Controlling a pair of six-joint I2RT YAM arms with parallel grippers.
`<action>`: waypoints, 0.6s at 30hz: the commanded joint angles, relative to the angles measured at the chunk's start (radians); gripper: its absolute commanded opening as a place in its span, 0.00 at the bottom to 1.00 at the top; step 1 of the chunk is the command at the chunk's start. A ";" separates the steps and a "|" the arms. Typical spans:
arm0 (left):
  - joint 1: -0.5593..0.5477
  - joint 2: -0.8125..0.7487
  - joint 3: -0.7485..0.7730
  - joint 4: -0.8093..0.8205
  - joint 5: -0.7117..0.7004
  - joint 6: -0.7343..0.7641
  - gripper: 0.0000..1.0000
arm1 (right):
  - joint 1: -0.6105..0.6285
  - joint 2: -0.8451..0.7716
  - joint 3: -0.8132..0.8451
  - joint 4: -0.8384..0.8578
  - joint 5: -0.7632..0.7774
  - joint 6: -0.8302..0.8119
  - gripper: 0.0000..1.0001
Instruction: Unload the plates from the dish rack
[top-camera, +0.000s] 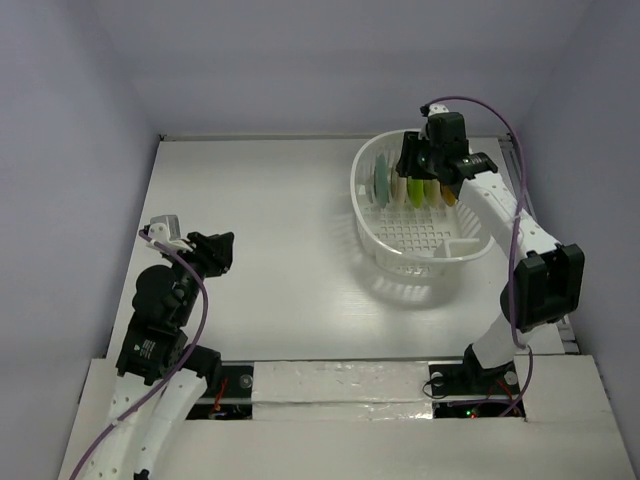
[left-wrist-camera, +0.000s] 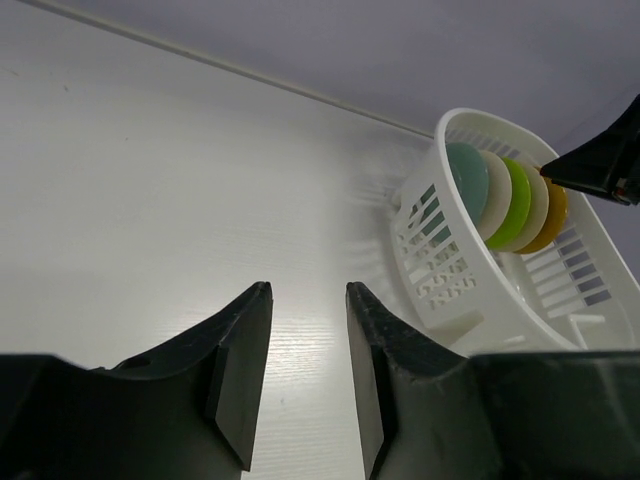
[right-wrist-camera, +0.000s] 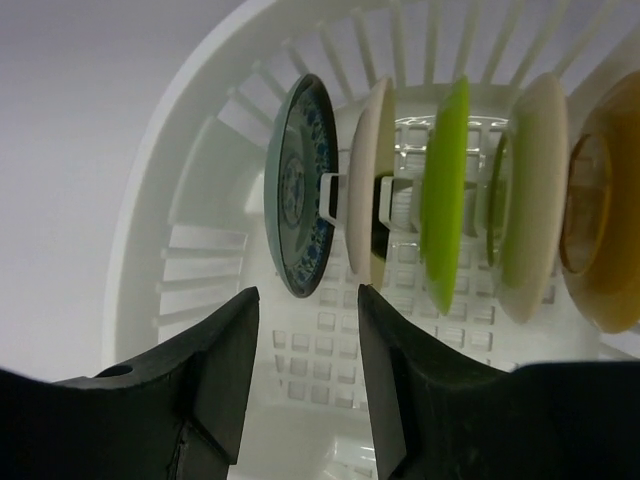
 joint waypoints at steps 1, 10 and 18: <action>0.007 -0.007 -0.007 0.046 0.005 0.003 0.34 | 0.003 0.018 0.060 0.027 -0.105 -0.035 0.50; 0.016 -0.006 -0.011 0.050 0.017 0.004 0.41 | 0.003 0.160 0.115 0.048 -0.155 -0.038 0.48; 0.016 -0.007 -0.012 0.053 0.023 0.006 0.41 | 0.003 0.260 0.163 0.071 -0.188 -0.033 0.39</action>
